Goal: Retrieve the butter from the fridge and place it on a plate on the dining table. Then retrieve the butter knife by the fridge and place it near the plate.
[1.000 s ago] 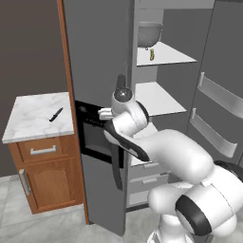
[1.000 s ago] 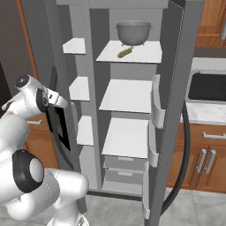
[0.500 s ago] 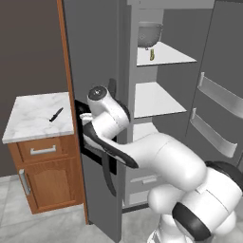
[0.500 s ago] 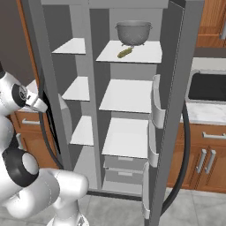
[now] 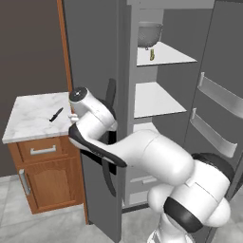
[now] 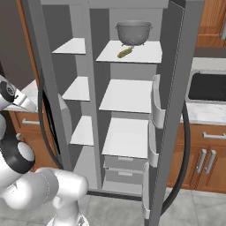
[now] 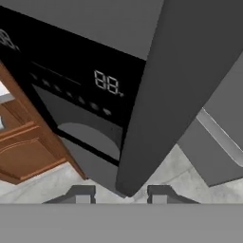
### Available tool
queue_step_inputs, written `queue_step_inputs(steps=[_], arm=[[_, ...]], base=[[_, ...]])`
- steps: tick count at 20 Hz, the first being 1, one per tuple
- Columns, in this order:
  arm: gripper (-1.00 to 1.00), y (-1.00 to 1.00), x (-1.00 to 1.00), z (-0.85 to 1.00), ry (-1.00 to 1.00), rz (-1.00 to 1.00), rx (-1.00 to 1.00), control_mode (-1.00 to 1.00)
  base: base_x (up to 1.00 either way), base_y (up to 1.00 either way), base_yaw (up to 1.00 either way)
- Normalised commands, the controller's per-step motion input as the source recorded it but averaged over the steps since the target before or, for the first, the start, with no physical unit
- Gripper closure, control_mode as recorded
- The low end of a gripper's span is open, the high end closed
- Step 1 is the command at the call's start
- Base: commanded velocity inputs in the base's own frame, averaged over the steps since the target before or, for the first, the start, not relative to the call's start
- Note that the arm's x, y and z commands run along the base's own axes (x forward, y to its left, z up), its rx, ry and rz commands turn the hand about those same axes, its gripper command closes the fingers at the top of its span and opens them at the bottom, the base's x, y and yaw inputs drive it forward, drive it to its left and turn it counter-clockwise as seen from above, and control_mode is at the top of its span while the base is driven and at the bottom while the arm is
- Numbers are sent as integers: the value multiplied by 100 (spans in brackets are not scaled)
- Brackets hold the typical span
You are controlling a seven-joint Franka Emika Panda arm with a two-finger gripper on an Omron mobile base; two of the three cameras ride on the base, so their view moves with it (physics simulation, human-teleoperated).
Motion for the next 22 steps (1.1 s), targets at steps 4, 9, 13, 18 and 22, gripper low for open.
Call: queue_step_inputs(steps=[4,9,13,18,22], arm=[[-100,-47,-45,0,0,-7,5,-100],[-100,-100,-68,0,0,-9,25,-100],[-100,-98,-58,8,0,-2,37,-100],[-100,-71,-25,30,0,0,39,-100],[-100,-86,16,8,4,0,39,-100]], base=[[0,0,0],[0,0,0],[0,0,0],[0,0,0],[0,0,0]])
